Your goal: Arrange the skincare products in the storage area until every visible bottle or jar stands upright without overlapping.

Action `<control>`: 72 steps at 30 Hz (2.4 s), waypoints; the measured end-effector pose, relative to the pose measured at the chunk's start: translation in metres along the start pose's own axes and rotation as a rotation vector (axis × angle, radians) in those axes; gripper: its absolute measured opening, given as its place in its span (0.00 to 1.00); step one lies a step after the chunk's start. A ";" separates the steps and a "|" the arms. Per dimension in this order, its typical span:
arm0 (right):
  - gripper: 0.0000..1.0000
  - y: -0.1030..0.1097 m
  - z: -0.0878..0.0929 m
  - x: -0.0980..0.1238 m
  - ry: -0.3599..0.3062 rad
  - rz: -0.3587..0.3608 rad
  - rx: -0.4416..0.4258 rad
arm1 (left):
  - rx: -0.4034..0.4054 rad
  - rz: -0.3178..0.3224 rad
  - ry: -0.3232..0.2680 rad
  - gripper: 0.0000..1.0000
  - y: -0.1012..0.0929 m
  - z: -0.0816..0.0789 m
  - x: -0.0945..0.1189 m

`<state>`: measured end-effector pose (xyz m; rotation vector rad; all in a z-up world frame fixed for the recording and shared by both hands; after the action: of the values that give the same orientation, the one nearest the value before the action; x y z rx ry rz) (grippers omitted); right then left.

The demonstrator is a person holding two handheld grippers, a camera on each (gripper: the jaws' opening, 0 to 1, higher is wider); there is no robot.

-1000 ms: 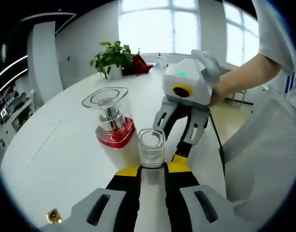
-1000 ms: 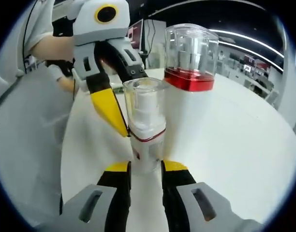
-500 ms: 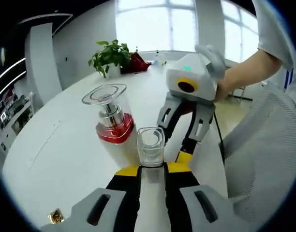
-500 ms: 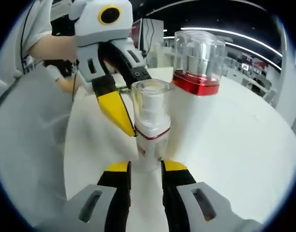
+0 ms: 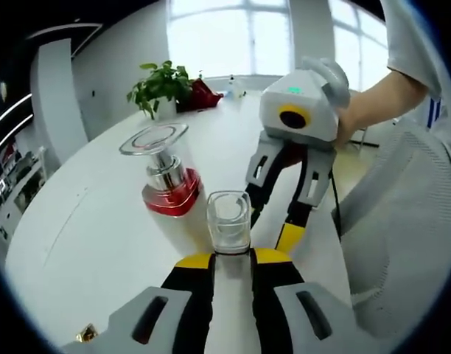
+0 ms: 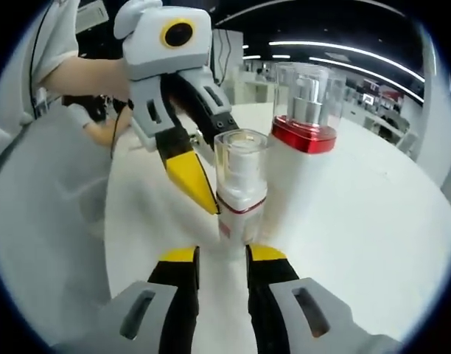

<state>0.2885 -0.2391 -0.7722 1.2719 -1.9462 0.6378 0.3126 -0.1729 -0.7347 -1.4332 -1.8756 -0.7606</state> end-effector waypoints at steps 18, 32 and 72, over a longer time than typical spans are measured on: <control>0.23 0.008 0.000 0.004 -0.010 0.012 -0.038 | -0.093 0.113 -0.055 0.17 -0.005 -0.004 -0.006; 0.23 0.009 -0.013 0.014 -0.032 0.045 -0.061 | -0.067 0.195 -0.084 0.16 -0.002 0.004 -0.007; 0.44 0.011 -0.019 0.038 -0.018 0.104 -0.160 | 0.192 0.074 -0.028 0.45 0.004 0.022 0.043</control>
<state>0.2746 -0.2428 -0.7312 1.0879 -2.0449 0.5116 0.3049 -0.1297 -0.7145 -1.3893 -1.8510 -0.5116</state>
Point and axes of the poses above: the point that each gripper's makers call its tool centre point, and the gripper's own axes: x roughly backward along the fingers, y roughly to its left, z roughly out of its underside, the point moved 4 cm from there along x, roughly backward along the fingers, and after that the axes turned 15 degrees about y, right-handed, at the moved point
